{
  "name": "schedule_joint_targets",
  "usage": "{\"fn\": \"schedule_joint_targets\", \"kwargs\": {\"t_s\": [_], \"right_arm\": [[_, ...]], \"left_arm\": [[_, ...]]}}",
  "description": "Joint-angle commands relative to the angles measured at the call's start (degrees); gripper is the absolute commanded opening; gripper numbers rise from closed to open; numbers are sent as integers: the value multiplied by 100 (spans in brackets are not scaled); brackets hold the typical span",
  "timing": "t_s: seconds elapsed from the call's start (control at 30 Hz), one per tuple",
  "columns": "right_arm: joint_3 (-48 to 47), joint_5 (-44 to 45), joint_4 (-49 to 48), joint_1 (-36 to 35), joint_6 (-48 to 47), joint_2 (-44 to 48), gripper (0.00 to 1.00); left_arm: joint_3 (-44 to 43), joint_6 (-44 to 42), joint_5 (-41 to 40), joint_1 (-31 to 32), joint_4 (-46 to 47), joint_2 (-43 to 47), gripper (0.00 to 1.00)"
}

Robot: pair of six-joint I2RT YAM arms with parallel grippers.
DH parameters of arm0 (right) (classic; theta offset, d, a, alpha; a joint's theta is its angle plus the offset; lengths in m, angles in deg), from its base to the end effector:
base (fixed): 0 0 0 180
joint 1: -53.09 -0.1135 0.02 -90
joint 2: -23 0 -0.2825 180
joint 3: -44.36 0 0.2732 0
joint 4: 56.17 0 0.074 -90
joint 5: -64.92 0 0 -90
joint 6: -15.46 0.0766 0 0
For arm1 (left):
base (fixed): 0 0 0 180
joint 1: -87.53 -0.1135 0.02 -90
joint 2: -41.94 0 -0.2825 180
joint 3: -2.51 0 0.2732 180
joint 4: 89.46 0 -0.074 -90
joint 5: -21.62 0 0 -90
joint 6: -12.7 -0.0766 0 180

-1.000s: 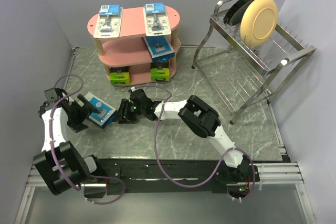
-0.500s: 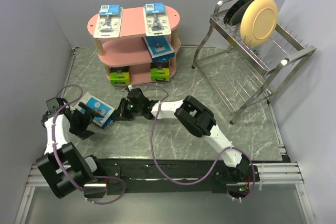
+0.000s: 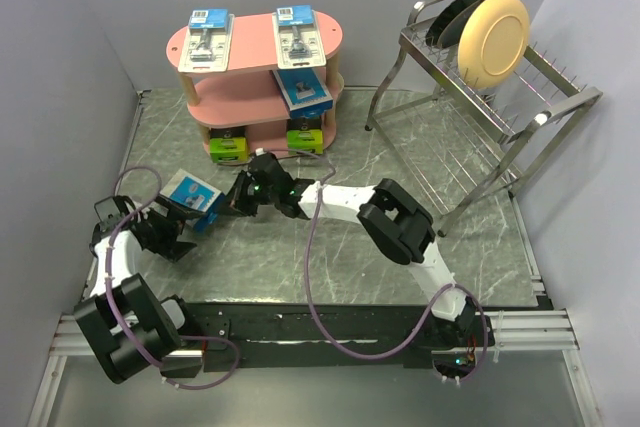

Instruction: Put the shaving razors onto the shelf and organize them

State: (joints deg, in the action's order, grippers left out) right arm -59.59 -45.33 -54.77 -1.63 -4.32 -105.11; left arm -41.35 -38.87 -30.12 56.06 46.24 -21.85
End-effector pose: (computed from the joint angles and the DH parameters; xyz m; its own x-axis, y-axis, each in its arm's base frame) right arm 0.3106 0.4849 0.1610 -0.9747 0.1509 -0.1648 -0.0857 0.4285 0.8994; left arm 0.2042 0.0694 0.1530 -0.4896 -0.8719 0.0060 -0.6187 0.3425 -0.7071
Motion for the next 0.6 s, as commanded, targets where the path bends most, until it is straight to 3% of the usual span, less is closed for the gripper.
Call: {"fn": "schedule_joint_targets", "kwargs": {"t_s": [0.0,0.13,0.3,0.57], "right_arm": [[197,109,197,-39,282,471,0],[276,118,259,-153,396,542,0],[346,135,303,-320,502,568,0],[258,302,426,-470,590,515,0]], "left_arm": [[120,225,277,-131,585,130,97],[481,691,831,-325,1332,60,97],[552,999,1253,-457,1614,-37,99],[604,1298,1667,-615,1624,-28,83]]}}
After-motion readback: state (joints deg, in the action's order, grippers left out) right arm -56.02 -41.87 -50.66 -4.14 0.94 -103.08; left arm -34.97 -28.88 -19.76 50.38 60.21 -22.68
